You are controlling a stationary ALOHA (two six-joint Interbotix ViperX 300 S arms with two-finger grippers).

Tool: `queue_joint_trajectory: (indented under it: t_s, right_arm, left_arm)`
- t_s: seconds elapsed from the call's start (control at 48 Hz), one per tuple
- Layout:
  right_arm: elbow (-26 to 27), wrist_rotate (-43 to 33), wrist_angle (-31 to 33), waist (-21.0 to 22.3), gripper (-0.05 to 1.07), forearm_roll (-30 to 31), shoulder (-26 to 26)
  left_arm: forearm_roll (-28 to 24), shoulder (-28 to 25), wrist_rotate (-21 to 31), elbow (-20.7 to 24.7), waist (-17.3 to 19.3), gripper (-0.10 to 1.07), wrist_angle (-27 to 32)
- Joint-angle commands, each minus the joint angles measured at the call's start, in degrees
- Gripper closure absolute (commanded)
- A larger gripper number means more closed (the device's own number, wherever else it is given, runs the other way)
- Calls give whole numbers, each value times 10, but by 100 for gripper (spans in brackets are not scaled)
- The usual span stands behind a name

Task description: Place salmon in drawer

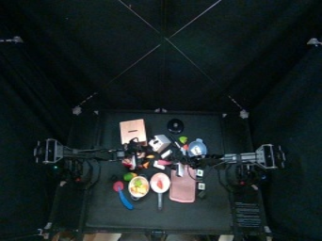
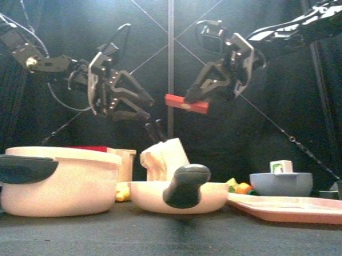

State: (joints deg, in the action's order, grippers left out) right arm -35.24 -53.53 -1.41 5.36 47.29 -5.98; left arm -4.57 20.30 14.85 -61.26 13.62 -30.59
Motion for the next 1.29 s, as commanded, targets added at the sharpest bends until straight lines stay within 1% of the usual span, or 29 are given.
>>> queue_joint_trajectory:
  t_s: [0.0,0.104,0.292,0.375,0.5,0.646,0.875,1.042,1.271]
  right_arm:
    - [54,1,-2,2,55,1,18]
    - [102,1,-2,3,55,1,62]
    - [169,2,-2,8,55,2,118]
    - [196,1,-2,10,54,0,139]
    - [232,1,2,12,54,0,170]
    - [270,1,18,23,54,-1,207]
    - [318,-1,40,39,53,-3,255]
    - [332,-2,60,40,51,-3,265]
    - [333,0,67,35,43,-7,272]
  left_arm:
    - [2,54,-1,-23,26,10,-5]
    - [2,112,0,-60,54,10,-5]
    - [-3,178,-2,-98,80,10,2]
    - [-4,207,-2,-114,98,10,7]
    - [-4,249,-8,-141,136,10,9]
    - [-3,266,-13,-163,166,10,10]
    - [3,269,-13,-180,175,10,13]
    - [8,272,-13,-187,175,10,13]
    - [10,272,-13,-191,175,10,13]
